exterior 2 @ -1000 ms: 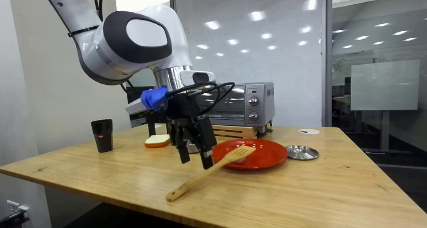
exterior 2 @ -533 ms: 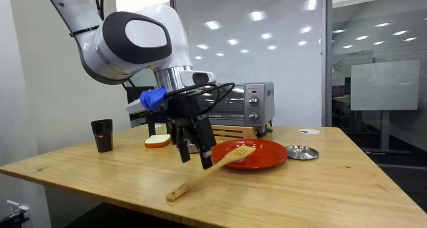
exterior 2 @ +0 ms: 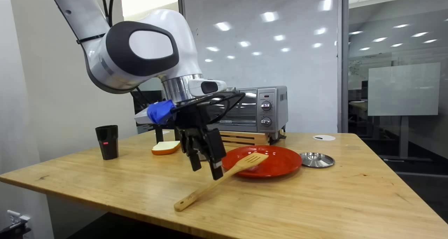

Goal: Use the spatula from the red plate to pick up the slice of bread and place it on the red plate

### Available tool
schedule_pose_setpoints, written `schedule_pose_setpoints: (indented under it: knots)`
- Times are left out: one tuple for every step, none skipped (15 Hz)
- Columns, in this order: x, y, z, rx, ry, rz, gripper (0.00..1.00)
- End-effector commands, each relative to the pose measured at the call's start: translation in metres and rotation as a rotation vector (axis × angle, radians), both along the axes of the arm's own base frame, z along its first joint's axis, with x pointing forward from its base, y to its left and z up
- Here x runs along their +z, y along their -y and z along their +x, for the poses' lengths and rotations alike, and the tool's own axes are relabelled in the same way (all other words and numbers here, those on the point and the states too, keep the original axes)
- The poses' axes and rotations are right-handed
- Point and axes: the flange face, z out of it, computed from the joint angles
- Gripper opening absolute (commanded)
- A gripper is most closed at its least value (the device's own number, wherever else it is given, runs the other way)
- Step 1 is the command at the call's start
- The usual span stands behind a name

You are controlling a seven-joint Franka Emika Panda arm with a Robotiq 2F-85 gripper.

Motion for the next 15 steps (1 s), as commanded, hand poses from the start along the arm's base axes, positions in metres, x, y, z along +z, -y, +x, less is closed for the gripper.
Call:
schedule_pose_setpoints:
  knots:
    - [-0.018,-0.006,0.002,0.02,0.017,-0.002,1.0]
    - [-0.022,-0.008,0.003,0.026,0.019,-0.002,1.0]
    - [-0.026,-0.012,0.004,0.041,0.013,0.004,1.0]
    - [-0.03,-0.016,0.004,0.053,0.01,0.005,1.0]
    - [-0.034,-0.019,0.005,0.062,0.006,0.008,1.0]
    - [-0.039,-0.023,0.006,0.071,0.005,0.007,1.0]
    - [-0.042,-0.026,0.006,0.079,0.001,0.01,1.0]
    - [-0.045,-0.028,0.007,0.083,0.001,0.009,1.0]
    - [-0.047,-0.03,0.007,0.084,0.0,0.01,1.0]
    - [-0.048,-0.03,0.008,0.083,0.002,0.011,1.0]
    - [-0.05,-0.03,0.007,0.079,0.005,0.011,1.0]
    - [-0.051,-0.03,0.007,0.075,0.004,0.014,1.0]
    - [-0.052,-0.028,0.006,0.068,0.005,0.015,1.0]
    - [-0.052,-0.026,0.006,0.062,0.004,0.02,1.0]
    - [-0.052,-0.025,0.005,0.056,0.008,0.021,1.0]
